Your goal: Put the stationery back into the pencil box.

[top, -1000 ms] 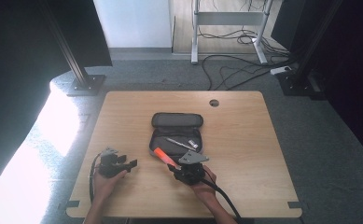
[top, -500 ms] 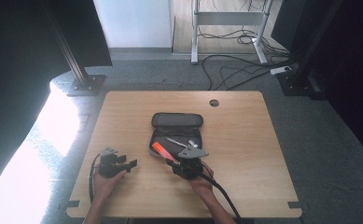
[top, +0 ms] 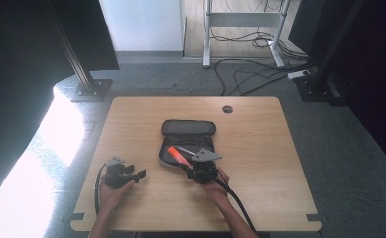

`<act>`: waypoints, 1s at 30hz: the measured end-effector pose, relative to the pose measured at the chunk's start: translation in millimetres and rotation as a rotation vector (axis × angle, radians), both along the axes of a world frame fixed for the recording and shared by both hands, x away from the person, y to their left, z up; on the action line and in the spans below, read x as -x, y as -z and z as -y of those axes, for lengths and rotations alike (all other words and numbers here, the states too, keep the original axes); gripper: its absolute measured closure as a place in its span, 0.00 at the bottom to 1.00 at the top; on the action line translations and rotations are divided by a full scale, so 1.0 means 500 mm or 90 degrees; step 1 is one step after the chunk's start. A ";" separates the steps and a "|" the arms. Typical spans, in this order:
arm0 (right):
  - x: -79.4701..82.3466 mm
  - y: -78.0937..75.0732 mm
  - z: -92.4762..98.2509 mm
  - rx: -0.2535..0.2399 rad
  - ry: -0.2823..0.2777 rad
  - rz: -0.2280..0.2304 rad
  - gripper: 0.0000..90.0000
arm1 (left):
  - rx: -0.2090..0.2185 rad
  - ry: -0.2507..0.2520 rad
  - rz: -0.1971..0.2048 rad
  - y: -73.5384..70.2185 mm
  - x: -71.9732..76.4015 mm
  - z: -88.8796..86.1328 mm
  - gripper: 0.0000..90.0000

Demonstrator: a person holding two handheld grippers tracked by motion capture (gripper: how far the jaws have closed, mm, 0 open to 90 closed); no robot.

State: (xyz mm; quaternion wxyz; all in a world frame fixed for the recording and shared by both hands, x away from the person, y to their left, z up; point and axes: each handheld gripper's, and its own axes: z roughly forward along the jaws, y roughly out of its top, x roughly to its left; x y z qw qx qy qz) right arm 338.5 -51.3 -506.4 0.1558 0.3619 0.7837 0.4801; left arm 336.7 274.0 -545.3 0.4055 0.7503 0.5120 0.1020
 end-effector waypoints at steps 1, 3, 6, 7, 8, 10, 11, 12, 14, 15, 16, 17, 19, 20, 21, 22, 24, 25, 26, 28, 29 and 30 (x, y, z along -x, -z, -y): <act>-0.003 -0.001 0.001 0.001 0.000 -0.001 0.73 | 0.000 0.000 0.000 0.000 0.000 0.000 0.39; -0.007 -0.002 0.002 0.001 0.002 -0.002 0.73 | 0.000 0.000 0.000 0.000 0.000 0.000 0.39; -0.013 -0.004 0.003 0.004 0.003 -0.003 0.73 | 0.000 0.000 0.000 0.000 0.000 0.000 0.39; -0.015 -0.005 0.003 0.005 0.004 -0.003 0.73 | 0.000 0.000 0.000 0.000 0.000 0.000 0.39; -0.017 -0.005 0.003 0.005 0.005 -0.004 0.73 | 0.000 0.000 0.000 0.000 0.000 0.000 0.39; -0.021 -0.006 0.003 0.007 0.005 -0.005 0.73 | 0.000 0.000 0.000 0.000 0.000 0.000 0.39; -0.023 -0.007 0.003 0.007 0.007 -0.006 0.73 | 0.001 0.001 -0.001 0.000 0.000 0.000 0.39; -0.024 -0.007 0.003 0.008 0.006 -0.005 0.73 | 0.001 0.001 0.000 0.000 0.000 0.000 0.39; -0.028 -0.007 0.003 0.010 0.006 -0.005 0.73 | 0.002 0.001 -0.001 0.000 0.000 -0.001 0.39; -0.031 -0.007 0.002 0.011 0.007 -0.005 0.73 | 0.002 0.001 -0.001 0.000 0.000 -0.001 0.39; -0.033 -0.007 0.002 0.010 0.007 -0.006 0.73 | 0.002 0.001 -0.001 0.000 0.000 -0.001 0.39; -0.035 -0.007 0.003 0.009 0.005 -0.007 0.73 | 0.003 0.001 -0.001 0.000 0.000 -0.001 0.39; -0.040 -0.005 0.003 0.003 0.000 -0.012 0.73 | 0.003 0.001 -0.001 0.000 0.000 -0.001 0.39; -0.043 -0.004 0.004 0.003 0.000 -0.012 0.73 | 0.003 0.001 -0.001 0.000 0.000 -0.001 0.39; -0.045 -0.003 0.004 0.003 0.001 -0.014 0.73 | 0.003 0.001 -0.001 0.000 0.000 -0.001 0.39; -0.047 -0.003 0.004 0.004 0.001 -0.014 0.73 | 0.003 0.001 -0.001 0.000 0.000 -0.001 0.39; -0.052 -0.002 0.003 0.005 0.000 -0.014 0.73 | 0.003 0.001 -0.001 0.000 0.000 -0.001 0.39; -0.054 -0.002 0.003 0.008 -0.001 -0.013 0.73 | 0.003 0.001 -0.001 0.000 0.000 -0.001 0.39; -0.056 -0.002 0.002 0.010 -0.001 -0.012 0.73 | 0.004 0.001 -0.001 0.000 0.000 -0.001 0.39; -0.060 -0.002 0.000 0.012 -0.001 -0.014 0.73 | 0.004 0.001 -0.001 0.000 0.000 -0.001 0.39; -0.063 -0.002 -0.001 0.014 -0.001 -0.015 0.73 | 0.003 0.001 -0.001 0.000 0.000 -0.001 0.39; -0.065 -0.001 -0.002 0.016 -0.003 -0.015 0.73 | 0.004 0.001 -0.001 0.000 0.000 -0.001 0.39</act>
